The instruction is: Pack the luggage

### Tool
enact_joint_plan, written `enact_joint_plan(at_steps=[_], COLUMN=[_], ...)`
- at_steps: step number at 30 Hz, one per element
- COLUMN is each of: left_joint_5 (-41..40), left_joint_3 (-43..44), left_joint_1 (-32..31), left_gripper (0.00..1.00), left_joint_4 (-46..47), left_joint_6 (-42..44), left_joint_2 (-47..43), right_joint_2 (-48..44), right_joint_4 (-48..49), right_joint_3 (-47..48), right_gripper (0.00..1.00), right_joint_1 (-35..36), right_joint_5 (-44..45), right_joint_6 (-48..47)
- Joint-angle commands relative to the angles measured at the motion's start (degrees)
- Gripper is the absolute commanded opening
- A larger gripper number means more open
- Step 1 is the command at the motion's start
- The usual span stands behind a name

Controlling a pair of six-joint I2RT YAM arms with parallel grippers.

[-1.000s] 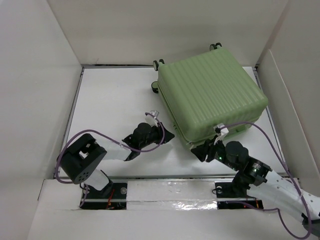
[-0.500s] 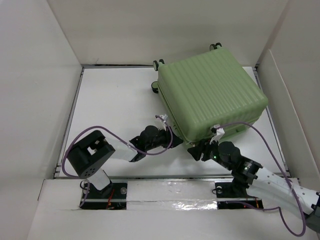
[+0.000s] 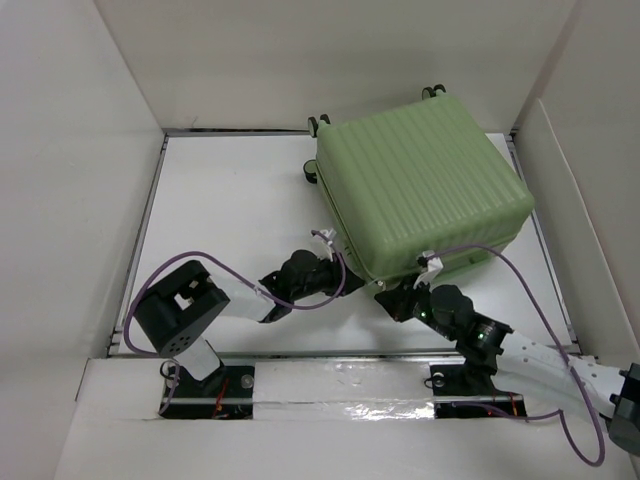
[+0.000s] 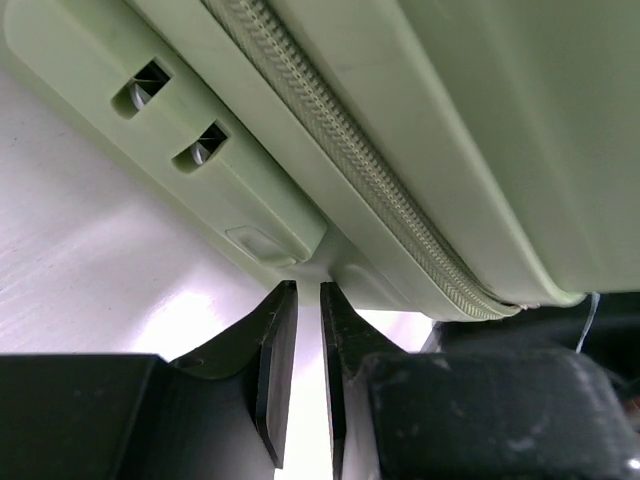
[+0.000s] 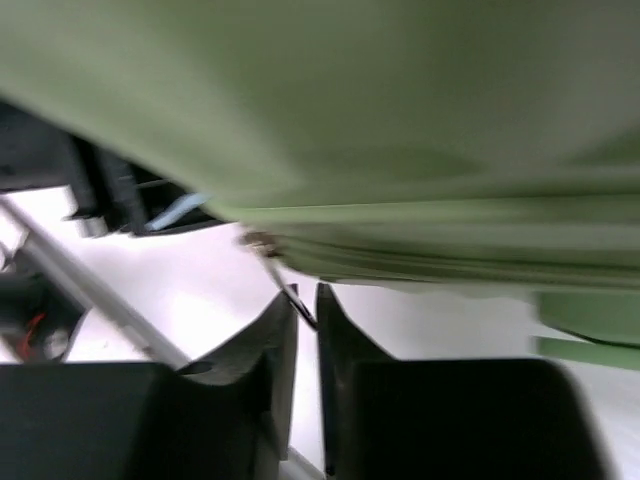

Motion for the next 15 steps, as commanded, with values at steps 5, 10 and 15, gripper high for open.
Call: enact_joint_plan(at_steps=[5,10,15], left_joint_5=[1.19,1.45,1.99], left_joint_3=[6.07,10.37,13.28], left_joint_1=[-0.72,-0.72,-1.25], left_gripper=[0.12,0.11,0.11], left_joint_4=[3.80,3.88,2.83], left_joint_6=[1.74,2.27,2.53], left_joint_2=[1.04,3.85,4.82], right_joint_2=[-3.81,-6.45,-6.80], right_joint_4=[12.79,4.03,-9.34], right_joint_3=[-1.03,1.77,5.91], right_gripper=[0.00,0.00,0.06], right_joint_1=[1.12,3.41,4.02], right_joint_5=[0.84,0.93,4.88], right_joint_6=[-0.67,-2.17,0.11])
